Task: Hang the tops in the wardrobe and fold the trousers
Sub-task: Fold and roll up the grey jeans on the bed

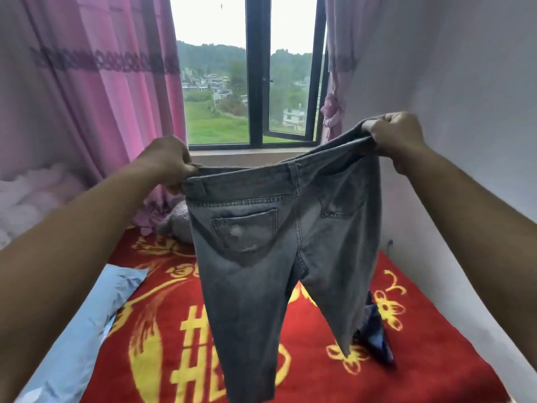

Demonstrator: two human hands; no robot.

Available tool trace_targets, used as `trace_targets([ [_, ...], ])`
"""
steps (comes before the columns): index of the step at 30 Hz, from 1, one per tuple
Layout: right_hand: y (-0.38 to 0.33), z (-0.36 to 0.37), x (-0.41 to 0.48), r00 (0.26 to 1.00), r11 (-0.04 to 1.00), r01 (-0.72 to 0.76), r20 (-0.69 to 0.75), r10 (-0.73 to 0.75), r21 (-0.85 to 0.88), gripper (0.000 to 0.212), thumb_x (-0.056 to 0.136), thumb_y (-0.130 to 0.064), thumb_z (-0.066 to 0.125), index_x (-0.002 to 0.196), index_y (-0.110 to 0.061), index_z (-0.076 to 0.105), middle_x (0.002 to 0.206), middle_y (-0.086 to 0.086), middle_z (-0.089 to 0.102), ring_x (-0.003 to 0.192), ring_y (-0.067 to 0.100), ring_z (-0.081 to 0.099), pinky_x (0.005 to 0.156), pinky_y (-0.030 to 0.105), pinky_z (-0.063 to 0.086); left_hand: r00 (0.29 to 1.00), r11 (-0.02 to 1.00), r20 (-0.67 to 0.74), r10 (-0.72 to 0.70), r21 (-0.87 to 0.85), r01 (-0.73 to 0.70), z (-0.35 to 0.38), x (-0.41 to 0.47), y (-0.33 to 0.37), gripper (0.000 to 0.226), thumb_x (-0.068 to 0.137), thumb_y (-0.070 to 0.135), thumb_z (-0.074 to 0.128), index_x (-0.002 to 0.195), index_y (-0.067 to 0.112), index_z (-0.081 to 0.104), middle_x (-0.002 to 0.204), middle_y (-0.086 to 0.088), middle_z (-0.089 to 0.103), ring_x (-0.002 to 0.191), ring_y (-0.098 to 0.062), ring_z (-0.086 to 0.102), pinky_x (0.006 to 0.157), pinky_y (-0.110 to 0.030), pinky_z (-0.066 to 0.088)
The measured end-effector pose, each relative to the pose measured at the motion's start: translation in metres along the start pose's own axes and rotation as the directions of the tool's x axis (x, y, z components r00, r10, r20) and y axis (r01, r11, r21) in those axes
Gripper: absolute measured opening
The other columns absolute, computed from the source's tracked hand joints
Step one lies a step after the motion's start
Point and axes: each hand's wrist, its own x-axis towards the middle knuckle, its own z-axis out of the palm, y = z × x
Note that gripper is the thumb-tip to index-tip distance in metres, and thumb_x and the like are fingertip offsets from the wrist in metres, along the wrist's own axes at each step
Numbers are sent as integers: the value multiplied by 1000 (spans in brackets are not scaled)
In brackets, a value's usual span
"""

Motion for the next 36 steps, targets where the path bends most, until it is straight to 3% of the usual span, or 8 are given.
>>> trace_targets([
  [4, 7, 17, 2, 998, 997, -55, 16, 56, -57, 27, 66, -33, 65, 70, -6, 71, 63, 5, 57, 57, 22, 54, 46, 27, 45, 995, 997, 75, -58, -49, 62, 8, 14, -27, 22, 95, 18, 63, 87, -1, 70, 68, -11, 69, 46, -15, 65, 39, -22, 46],
  [7, 16, 39, 15, 997, 996, -79, 23, 80, -47, 32, 74, -27, 60, 86, -1, 74, 69, 7, 57, 58, 22, 52, 42, 21, 42, 994, 987, 40, -106, -116, 110, 22, 36, -44, 23, 97, 22, 60, 95, 2, 70, 68, -10, 67, 46, -16, 58, 44, -24, 42],
  [12, 45, 100, 48, 941, 955, -278, 227, 250, 101, 29, 97, -6, 43, 112, -9, 68, 114, 16, 65, 74, 25, 67, 49, 29, 59, 951, 765, 72, -300, -578, 285, 55, 88, -68, 10, 96, -2, 54, 101, 4, 61, 94, -20, 65, 55, -26, 68, 43, -32, 57],
  [17, 61, 167, 96, 898, 867, -388, 338, 280, 313, 25, 103, -6, 40, 120, -14, 56, 127, 15, 56, 108, 26, 62, 70, 39, 64, 913, 688, -105, -394, -692, 217, 74, 166, -89, 30, 84, -15, 58, 80, 15, 62, 101, -11, 68, 89, -24, 67, 61, -25, 58],
  [22, 29, 200, 147, 962, 794, -212, 263, 68, 570, 32, 103, -7, 40, 123, -25, 56, 117, -1, 59, 106, 16, 61, 88, 33, 57, 733, 837, -591, -336, -545, -56, 41, 205, -49, 33, 84, -1, 38, 85, 25, 59, 89, 8, 62, 87, -9, 57, 75, -10, 41],
  [27, -9, 195, 171, 986, 619, -150, 162, 37, 771, 30, 104, -6, 41, 117, -23, 61, 115, 5, 61, 100, 20, 61, 88, 42, 58, 635, 895, -748, -191, -398, -199, 1, 225, -32, 32, 85, 7, 38, 72, 35, 48, 78, 19, 55, 80, -3, 54, 76, -5, 39],
  [31, 31, 194, 147, 978, 739, -206, 155, 138, 642, 30, 102, -8, 40, 109, -26, 62, 116, 8, 61, 96, 22, 62, 74, 38, 59, 718, 929, -685, -124, -334, -158, 30, 202, -54, 28, 85, 8, 40, 87, 19, 66, 91, -1, 67, 88, -17, 60, 79, -17, 43],
  [36, 160, 220, 61, 916, 862, -394, 216, 338, 319, 34, 93, -2, 41, 113, -18, 63, 102, 11, 62, 75, 20, 60, 64, 33, 56, 792, 960, -549, -266, -230, 162, 162, 127, -123, 24, 85, 11, 48, 90, 8, 71, 100, -20, 68, 95, -40, 60, 83, -41, 46],
])
